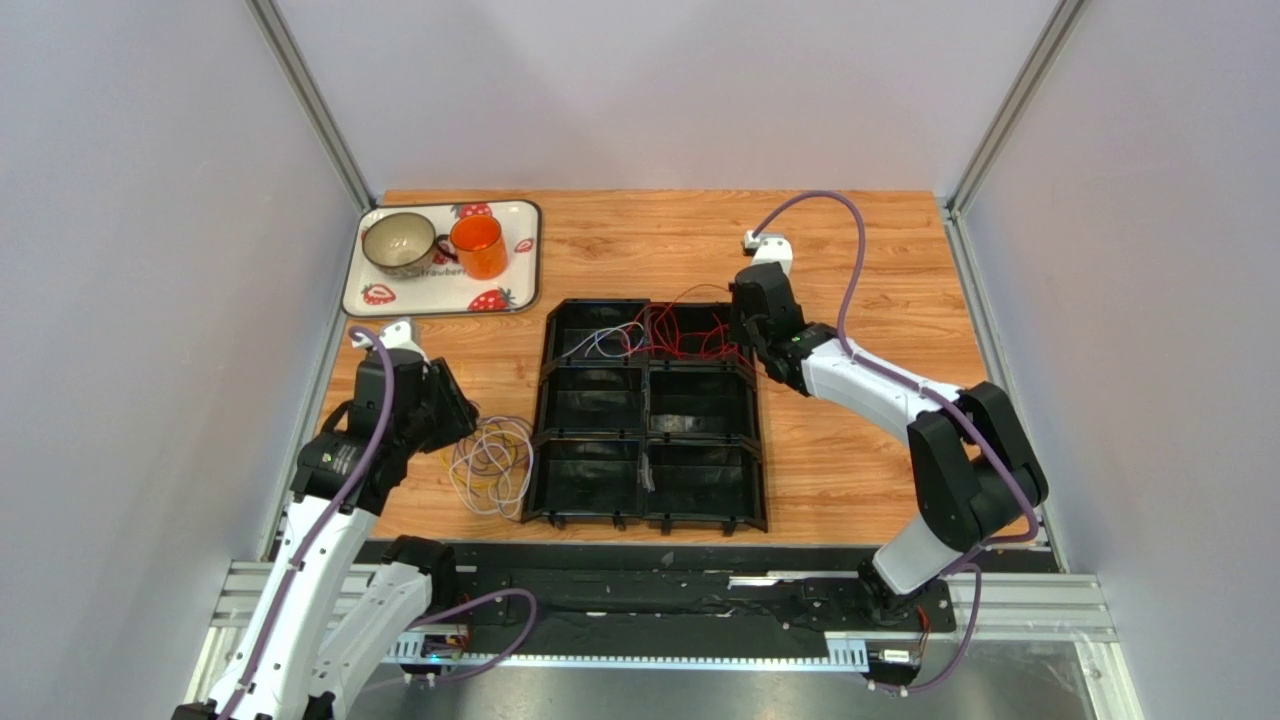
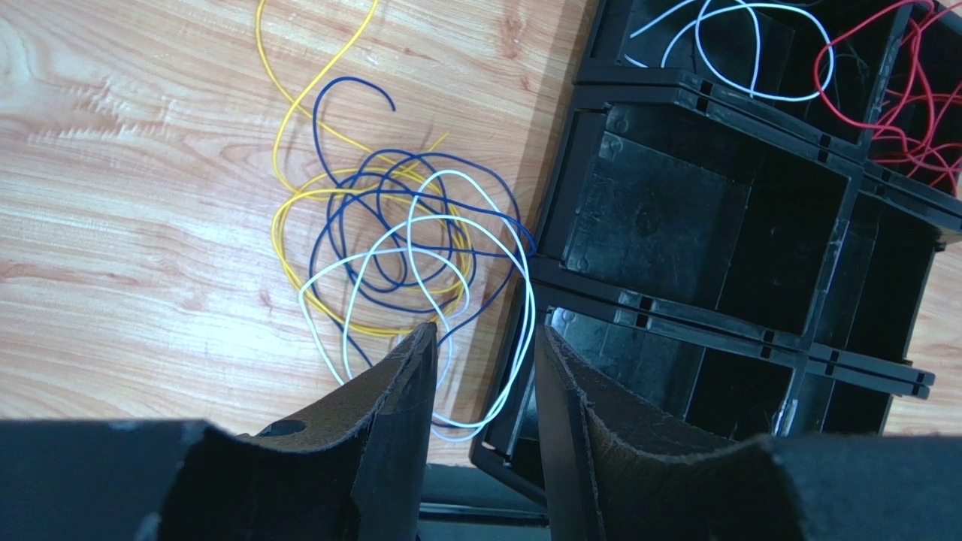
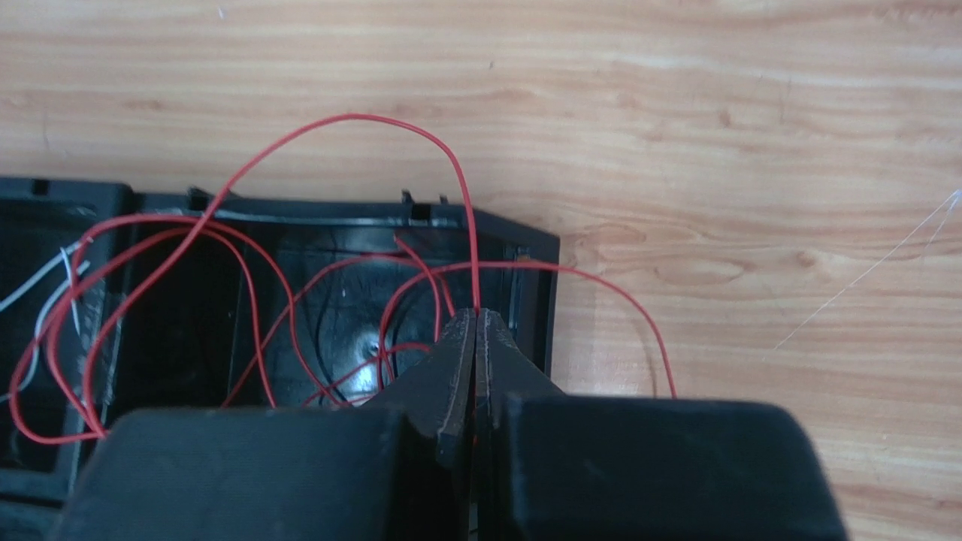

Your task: Untangle the cables

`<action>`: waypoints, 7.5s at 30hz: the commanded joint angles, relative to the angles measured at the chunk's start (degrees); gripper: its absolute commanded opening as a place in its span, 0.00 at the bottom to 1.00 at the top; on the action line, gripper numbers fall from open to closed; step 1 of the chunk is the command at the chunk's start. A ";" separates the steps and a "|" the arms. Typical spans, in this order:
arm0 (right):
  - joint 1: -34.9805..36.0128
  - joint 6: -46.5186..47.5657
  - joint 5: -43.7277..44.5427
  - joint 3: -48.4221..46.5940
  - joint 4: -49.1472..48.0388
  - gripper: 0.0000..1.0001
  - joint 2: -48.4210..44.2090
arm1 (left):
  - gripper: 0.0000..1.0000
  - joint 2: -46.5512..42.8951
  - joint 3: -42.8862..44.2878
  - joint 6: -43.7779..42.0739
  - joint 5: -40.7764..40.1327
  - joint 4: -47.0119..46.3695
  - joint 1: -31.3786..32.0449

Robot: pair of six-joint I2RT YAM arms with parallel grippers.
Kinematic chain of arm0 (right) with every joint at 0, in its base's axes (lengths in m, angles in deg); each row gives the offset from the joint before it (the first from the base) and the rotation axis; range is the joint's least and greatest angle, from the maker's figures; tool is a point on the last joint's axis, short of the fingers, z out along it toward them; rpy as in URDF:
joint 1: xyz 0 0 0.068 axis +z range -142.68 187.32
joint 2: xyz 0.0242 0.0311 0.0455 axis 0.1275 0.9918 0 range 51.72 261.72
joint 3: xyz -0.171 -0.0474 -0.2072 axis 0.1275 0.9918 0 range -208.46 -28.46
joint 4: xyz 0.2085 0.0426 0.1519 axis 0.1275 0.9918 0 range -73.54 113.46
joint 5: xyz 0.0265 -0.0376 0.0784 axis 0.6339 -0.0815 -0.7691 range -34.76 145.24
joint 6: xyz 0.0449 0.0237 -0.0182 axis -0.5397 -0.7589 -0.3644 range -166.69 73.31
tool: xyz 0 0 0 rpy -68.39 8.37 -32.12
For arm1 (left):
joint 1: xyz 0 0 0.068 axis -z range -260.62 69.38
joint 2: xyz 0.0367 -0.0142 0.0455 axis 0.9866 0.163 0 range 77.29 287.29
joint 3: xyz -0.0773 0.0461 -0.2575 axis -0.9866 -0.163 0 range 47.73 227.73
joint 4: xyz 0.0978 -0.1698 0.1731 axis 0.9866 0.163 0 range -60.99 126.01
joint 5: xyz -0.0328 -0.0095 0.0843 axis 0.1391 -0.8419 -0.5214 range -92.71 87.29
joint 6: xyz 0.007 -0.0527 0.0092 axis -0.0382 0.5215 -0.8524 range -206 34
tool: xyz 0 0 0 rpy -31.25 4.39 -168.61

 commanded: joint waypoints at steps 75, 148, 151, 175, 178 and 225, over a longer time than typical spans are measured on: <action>20.81 -3.24 -15.44 -40.63 32.26 0.40 16.29 | 0.46 3.89 3.36 -8.13 1.80 -1.98 -0.43; 23.63 -7.46 -14.03 3.13 30.24 0.76 -29.06 | 0.00 42.92 38.83 -13.84 -17.88 0.64 -6.40; 23.63 -7.98 -14.65 2.95 29.89 0.76 -28.88 | 0.00 40.28 46.21 -15.34 -17.89 4.50 -6.40; 23.72 -8.78 -29.39 1.55 21.01 0.76 -29.24 | 0.00 13.29 50.55 -20.26 27.72 -17.79 -6.40; 23.72 -8.34 -32.91 0.49 18.99 0.77 -28.45 | 0.00 11.98 50.21 -19.92 33.17 -22.00 -6.40; 27.50 -7.28 -32.41 -34.67 5.63 0.81 11.55 | 0.00 2.04 38.07 -19.38 24.66 -20.88 -6.40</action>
